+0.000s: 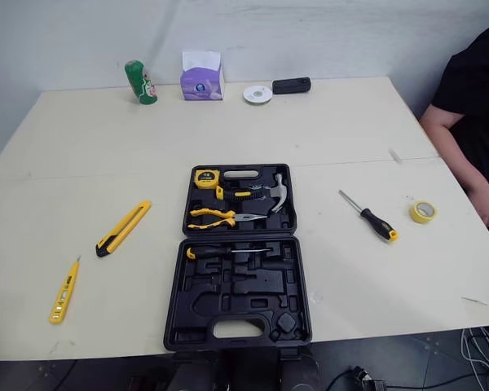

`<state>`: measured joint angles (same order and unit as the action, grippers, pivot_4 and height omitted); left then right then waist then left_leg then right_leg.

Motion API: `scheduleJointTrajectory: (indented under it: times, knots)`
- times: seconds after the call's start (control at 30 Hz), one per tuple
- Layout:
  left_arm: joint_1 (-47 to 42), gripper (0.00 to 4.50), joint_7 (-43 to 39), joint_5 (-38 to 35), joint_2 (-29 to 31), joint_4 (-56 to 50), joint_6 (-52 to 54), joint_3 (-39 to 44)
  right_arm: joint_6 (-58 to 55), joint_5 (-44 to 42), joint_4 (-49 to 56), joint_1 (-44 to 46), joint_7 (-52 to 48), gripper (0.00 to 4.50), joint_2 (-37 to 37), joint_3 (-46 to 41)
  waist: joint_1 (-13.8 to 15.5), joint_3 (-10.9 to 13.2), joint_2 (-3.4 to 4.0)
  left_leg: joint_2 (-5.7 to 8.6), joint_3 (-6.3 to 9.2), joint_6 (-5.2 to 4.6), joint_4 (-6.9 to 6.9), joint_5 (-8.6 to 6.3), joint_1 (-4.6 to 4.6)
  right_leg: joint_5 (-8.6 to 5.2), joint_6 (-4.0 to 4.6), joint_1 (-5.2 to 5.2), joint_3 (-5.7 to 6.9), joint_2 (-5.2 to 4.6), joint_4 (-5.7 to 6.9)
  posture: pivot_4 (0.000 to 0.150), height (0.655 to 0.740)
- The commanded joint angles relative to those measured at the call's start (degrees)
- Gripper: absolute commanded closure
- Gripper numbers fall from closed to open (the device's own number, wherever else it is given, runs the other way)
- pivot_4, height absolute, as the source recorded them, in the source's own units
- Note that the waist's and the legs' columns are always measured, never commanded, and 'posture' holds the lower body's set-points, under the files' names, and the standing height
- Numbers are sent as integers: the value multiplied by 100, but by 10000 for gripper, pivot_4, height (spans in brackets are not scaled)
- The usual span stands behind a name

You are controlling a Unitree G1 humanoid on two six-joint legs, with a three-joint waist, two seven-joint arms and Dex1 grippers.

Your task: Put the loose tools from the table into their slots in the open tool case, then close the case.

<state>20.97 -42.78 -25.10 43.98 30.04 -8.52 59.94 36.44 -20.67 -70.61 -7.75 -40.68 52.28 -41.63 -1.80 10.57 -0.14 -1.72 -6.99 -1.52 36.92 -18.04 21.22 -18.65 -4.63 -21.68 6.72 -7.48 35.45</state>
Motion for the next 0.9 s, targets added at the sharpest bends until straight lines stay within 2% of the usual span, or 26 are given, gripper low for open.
scheduleJointTrajectory:
  times: [0.03,0.17,0.3,0.43,0.6,0.73,0.9]
  knots:
    - [-95,426,-107,-201,133,-280,15,-84,8,-168,48,96,-178,0,41,-70,2,0,0,0,-1,0,0,0,1,0,0,0,1,0,0,1500,7400]
    - [-256,426,-289,-338,137,-771,219,-356,-12,-275,238,395,-512,0,-46,-29,4,0,-1,0,-3,0,4,0,1,2,-4,1,2,0,3,1500,7400]
    - [-604,426,-408,-633,194,-1862,749,-839,-312,-323,736,766,-1081,0,-142,227,6,1,-1,0,-3,0,9,0,0,3,-6,5,1,0,9,1500,7400]
    - [-813,426,-470,-1064,224,-3215,1580,-1361,-1280,-586,1731,903,-2010,0,-174,527,11,3,6,1,-4,-1,15,6,0,9,-13,9,-3,-1,15,1500,7400]
    - [-837,426,-811,-1674,488,-4502,2683,-2057,-3077,-991,3220,997,-2394,0,53,790,20,11,28,0,-4,29,2,23,4,4,-7,5,3,3,8,1500,7400]
    - [-1191,426,-1004,-2168,717,-5259,3277,-2578,-4157,-872,4542,1116,-2456,0,400,1320,12,26,50,2,-10,3,11,31,9,6,-12,5,-2,3,9,1500,7400]
    - [-1935,426,-1069,-2495,857,-5896,3671,-3291,-5195,-547,4890,1800,-2508,0,914,2043,34,35,58,3,-6,10,13,27,5,8,-13,4,0,4,24,1500,7400]
